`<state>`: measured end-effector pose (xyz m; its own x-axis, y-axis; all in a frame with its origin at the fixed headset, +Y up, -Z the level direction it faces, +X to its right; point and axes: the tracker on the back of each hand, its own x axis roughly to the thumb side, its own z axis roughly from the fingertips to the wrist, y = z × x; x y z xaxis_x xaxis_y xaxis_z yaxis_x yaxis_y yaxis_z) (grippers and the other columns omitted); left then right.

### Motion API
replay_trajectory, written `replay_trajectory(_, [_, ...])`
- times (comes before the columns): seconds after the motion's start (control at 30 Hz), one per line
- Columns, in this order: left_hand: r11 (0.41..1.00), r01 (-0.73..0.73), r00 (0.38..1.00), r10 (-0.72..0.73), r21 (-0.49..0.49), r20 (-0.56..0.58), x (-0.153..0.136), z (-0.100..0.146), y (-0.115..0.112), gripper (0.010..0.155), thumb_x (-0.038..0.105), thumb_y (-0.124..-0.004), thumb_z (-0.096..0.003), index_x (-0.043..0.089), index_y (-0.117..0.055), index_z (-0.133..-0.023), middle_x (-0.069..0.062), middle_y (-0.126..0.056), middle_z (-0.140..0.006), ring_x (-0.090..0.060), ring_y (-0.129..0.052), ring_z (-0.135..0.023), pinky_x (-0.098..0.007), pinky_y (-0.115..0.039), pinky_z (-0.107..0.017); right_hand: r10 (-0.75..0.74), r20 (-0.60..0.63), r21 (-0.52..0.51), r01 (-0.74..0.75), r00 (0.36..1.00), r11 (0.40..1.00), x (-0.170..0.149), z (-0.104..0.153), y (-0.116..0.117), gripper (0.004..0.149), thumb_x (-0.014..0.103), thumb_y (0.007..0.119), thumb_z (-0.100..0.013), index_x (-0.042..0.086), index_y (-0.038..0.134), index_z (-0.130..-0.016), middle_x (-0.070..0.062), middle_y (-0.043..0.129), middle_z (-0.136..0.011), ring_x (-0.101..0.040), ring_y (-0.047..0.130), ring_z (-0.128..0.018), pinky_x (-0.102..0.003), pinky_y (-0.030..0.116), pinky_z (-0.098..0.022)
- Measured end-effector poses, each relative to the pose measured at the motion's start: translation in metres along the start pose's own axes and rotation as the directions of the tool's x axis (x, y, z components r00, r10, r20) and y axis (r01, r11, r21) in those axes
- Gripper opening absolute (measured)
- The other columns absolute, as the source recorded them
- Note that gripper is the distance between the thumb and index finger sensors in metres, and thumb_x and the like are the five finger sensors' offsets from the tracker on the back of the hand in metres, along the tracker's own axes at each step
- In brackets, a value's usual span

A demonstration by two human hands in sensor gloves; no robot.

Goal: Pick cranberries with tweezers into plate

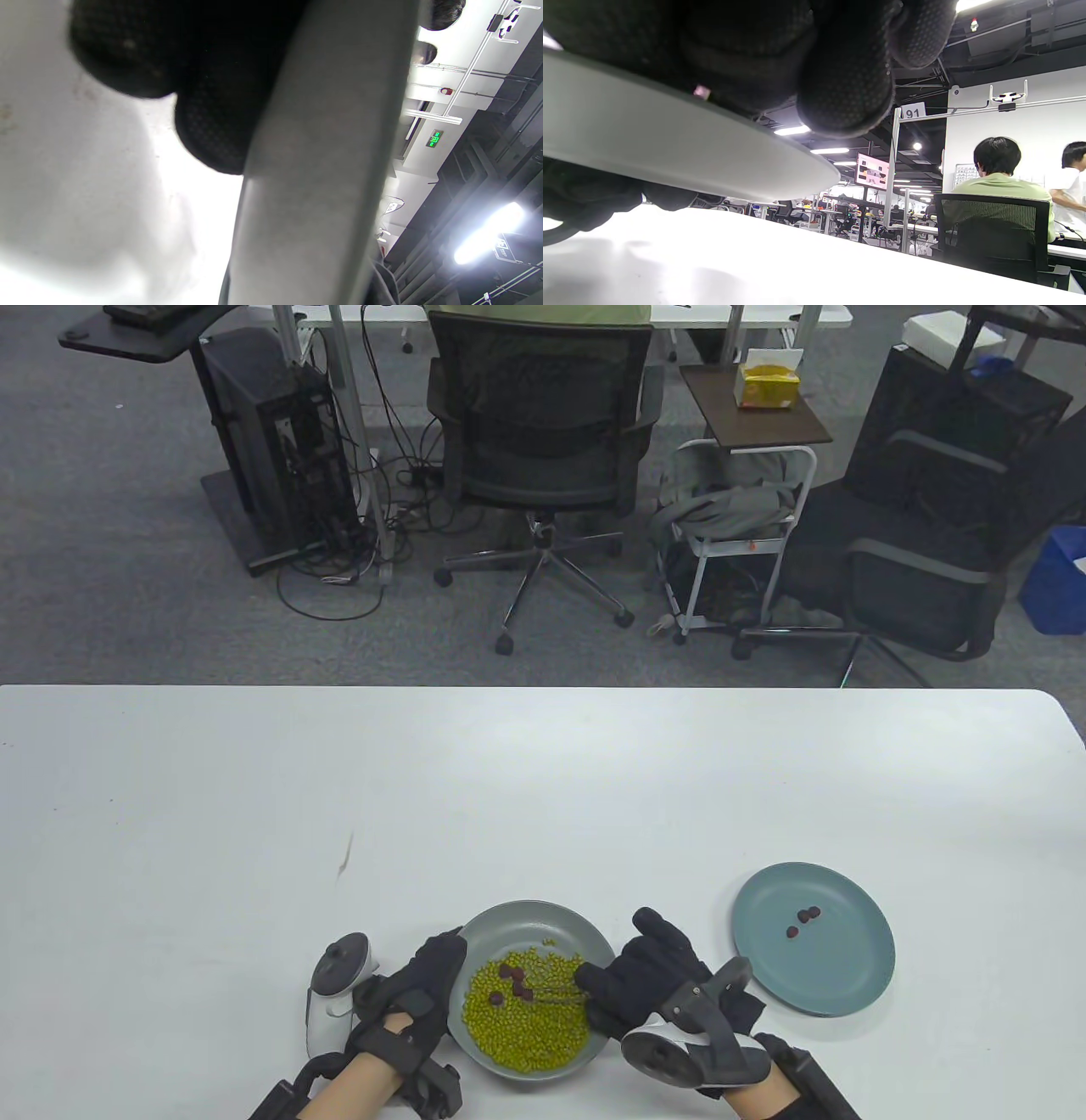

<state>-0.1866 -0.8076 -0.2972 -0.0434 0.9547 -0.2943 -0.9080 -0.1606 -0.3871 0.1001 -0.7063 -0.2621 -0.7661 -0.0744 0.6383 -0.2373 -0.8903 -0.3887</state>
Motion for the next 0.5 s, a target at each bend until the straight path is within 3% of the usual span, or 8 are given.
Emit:
replay_trajectory(0.17, [1.000, -0.014, 1.000, 0.014, 0.000, -0.002, -0.001, -0.001, 0.001, 0.060, 0.053, -0.058, -0.0534, 0.018, -0.047, -0.101, -0.004, -0.084, -0.080, -0.023, -0.112, -0.035, -0.039, -0.093, -0.025, -0.038, -0.037, -0.020, 0.037, 0.999, 0.999, -0.006, 0.001, -0.003, 0.045, 0.054, 0.081, -0.032, 0.032, 0.090, -0.070, 0.018, 0.092, -0.042, -0.010, 0.094, -0.053, -0.046, 0.056, -0.073])
replay_trajectory(0.33, [1.000, -0.004, 1.000, 0.004, 0.008, 0.002, -0.001, -0.001, 0.002, 0.060, 0.053, -0.058, -0.0534, 0.018, -0.047, -0.101, -0.004, -0.084, -0.080, -0.023, -0.112, -0.035, -0.039, -0.093, -0.025, -0.007, -0.125, -0.094, -0.005, 0.992, 0.996, -0.031, 0.003, -0.028, 0.045, 0.054, 0.082, -0.031, 0.032, 0.090, -0.070, 0.019, 0.092, -0.041, -0.010, 0.094, -0.052, -0.046, 0.056, -0.073])
replay_trajectory(0.43, [1.000, 0.001, 1.000, -0.001, 0.012, 0.003, -0.001, -0.001, 0.002, 0.060, 0.053, -0.058, -0.0533, 0.018, -0.047, -0.101, -0.004, -0.084, -0.080, -0.023, -0.112, -0.035, -0.039, -0.093, -0.025, 0.008, -0.282, -0.137, -0.049, 0.960, 0.989, -0.068, 0.012, -0.054, 0.045, 0.054, 0.082, -0.031, 0.032, 0.091, -0.069, 0.019, 0.093, -0.040, -0.010, 0.095, -0.051, -0.046, 0.057, -0.073])
replay_trajectory(0.5, [1.000, 0.002, 1.000, -0.002, 0.012, 0.003, -0.001, -0.001, 0.003, 0.060, 0.053, -0.058, -0.0534, 0.018, -0.047, -0.101, -0.004, -0.084, -0.080, -0.023, -0.112, -0.035, -0.039, -0.093, -0.025, 0.033, -0.467, -0.049, -0.064, 0.884, 0.997, -0.104, 0.022, -0.068, 0.045, 0.054, 0.082, -0.032, 0.032, 0.092, -0.069, 0.019, 0.093, -0.041, -0.011, 0.095, -0.051, -0.047, 0.057, -0.073])
